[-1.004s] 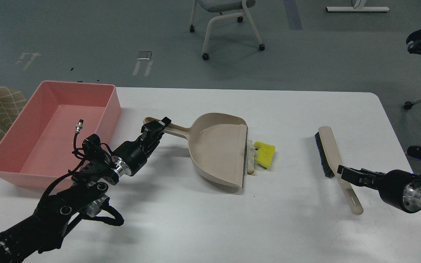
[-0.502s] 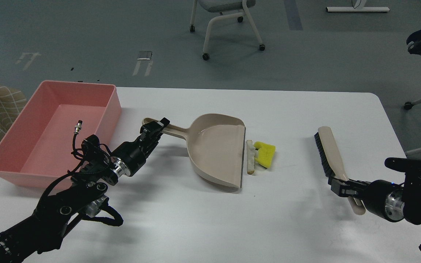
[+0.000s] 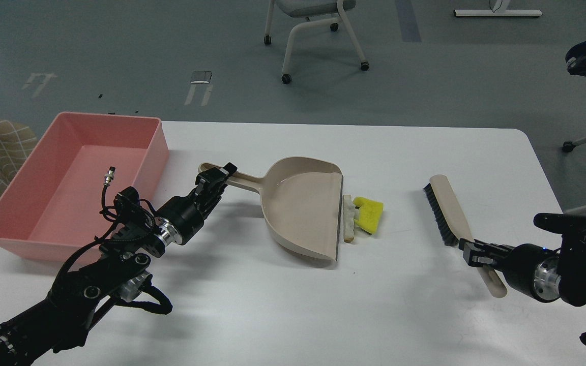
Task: Sweep and dump garbage into bin
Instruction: 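Sweep the sponge and stick into the dustpan with the right-held brush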
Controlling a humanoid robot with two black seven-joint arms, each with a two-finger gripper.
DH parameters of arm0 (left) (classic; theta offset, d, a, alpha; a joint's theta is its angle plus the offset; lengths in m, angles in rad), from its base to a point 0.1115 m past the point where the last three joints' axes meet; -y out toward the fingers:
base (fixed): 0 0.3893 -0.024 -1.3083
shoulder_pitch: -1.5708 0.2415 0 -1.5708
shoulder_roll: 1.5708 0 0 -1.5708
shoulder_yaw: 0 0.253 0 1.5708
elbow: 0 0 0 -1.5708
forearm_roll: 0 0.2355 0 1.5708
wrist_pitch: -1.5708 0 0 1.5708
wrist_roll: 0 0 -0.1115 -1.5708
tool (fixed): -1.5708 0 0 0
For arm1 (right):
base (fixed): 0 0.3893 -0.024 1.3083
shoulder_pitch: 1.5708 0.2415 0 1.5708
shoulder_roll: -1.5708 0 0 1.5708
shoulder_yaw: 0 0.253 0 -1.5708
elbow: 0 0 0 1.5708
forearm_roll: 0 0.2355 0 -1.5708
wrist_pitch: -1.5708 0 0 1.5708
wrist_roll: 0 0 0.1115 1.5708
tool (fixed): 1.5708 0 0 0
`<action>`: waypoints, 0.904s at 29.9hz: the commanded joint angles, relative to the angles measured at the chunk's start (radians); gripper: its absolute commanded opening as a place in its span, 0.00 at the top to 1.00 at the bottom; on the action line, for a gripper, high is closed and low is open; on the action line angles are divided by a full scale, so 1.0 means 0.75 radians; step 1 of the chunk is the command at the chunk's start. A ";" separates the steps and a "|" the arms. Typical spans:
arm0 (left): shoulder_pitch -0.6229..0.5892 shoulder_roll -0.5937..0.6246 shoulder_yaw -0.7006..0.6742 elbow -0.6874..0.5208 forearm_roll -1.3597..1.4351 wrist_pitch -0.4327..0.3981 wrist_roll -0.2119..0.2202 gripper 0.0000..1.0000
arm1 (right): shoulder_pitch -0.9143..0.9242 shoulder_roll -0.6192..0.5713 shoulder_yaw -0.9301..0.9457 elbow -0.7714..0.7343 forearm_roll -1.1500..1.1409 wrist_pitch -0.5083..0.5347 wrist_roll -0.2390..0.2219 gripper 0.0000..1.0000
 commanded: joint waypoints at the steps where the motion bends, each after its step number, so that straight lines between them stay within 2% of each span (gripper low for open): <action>1: 0.001 -0.001 0.000 -0.001 0.000 0.002 0.002 0.98 | 0.005 0.024 -0.003 0.001 0.009 0.000 0.009 1.00; 6: 0.001 -0.011 0.014 -0.001 0.000 0.006 0.002 0.98 | 0.089 0.171 -0.052 -0.006 0.011 0.000 0.011 1.00; 12: 0.001 -0.011 0.029 -0.001 0.000 0.020 0.002 0.98 | 0.263 0.266 -0.258 -0.061 0.011 0.000 0.003 1.00; 17: -0.001 -0.011 0.029 -0.001 0.000 0.022 0.002 0.98 | 0.300 0.356 -0.334 -0.102 0.013 0.000 0.001 1.00; 23: -0.001 0.001 0.029 -0.001 -0.002 0.020 0.000 0.98 | 0.359 0.509 -0.359 -0.106 0.111 0.000 -0.001 1.00; 27: -0.001 0.013 0.029 -0.001 -0.012 0.020 0.000 0.98 | 0.429 0.536 -0.355 -0.098 0.126 0.000 -0.001 1.00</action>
